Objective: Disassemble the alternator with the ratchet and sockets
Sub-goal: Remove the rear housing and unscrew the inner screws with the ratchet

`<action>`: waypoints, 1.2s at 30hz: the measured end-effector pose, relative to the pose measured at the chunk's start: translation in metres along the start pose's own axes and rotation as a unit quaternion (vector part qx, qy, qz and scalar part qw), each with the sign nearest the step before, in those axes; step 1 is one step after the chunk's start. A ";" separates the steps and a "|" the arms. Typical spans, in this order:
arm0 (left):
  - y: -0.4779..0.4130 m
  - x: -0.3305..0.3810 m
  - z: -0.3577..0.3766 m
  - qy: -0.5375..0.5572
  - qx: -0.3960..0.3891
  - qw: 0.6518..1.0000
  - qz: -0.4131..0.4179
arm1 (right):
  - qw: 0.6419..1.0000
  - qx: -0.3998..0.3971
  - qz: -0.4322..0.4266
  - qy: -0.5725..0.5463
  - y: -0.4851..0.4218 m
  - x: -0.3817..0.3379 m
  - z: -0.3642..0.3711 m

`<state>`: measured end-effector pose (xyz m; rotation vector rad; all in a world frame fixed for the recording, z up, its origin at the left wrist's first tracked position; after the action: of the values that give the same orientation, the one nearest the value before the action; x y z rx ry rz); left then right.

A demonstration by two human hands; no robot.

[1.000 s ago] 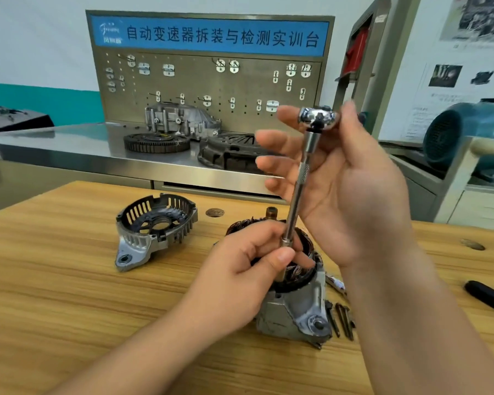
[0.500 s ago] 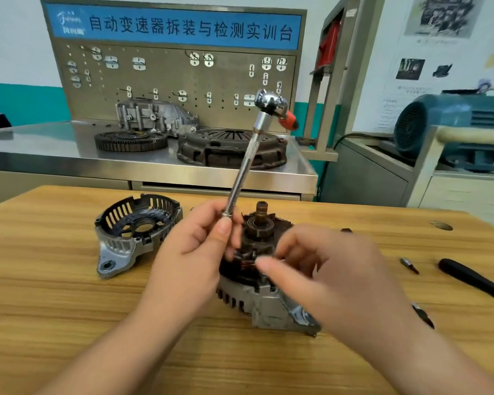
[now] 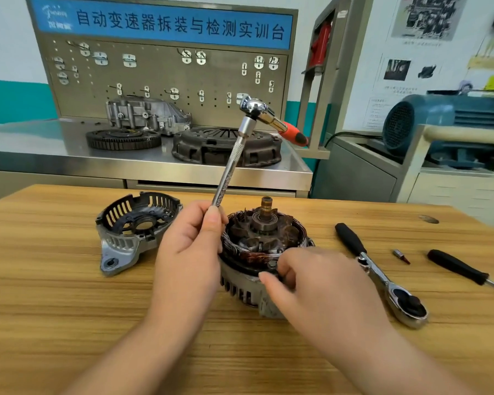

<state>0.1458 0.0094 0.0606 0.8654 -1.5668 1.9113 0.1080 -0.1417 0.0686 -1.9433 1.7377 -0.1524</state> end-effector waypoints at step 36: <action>0.022 0.000 0.014 0.159 -0.031 0.984 -0.077 | 0.954 -0.174 0.219 -0.110 -0.038 0.121 0.040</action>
<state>0.1315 -0.0090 0.0484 0.5998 -1.3211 1.7795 0.1789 -0.2433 0.0207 -1.6595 2.0905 0.5421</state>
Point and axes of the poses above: each hand's wrist, its own y-axis away from the middle knuckle, its own z-axis out of the palm, x = y × z, the point moved 7 cm from there along -y, towards the middle knuckle, and after that the axes turned 8 degrees about z, right-handed, at the moved point
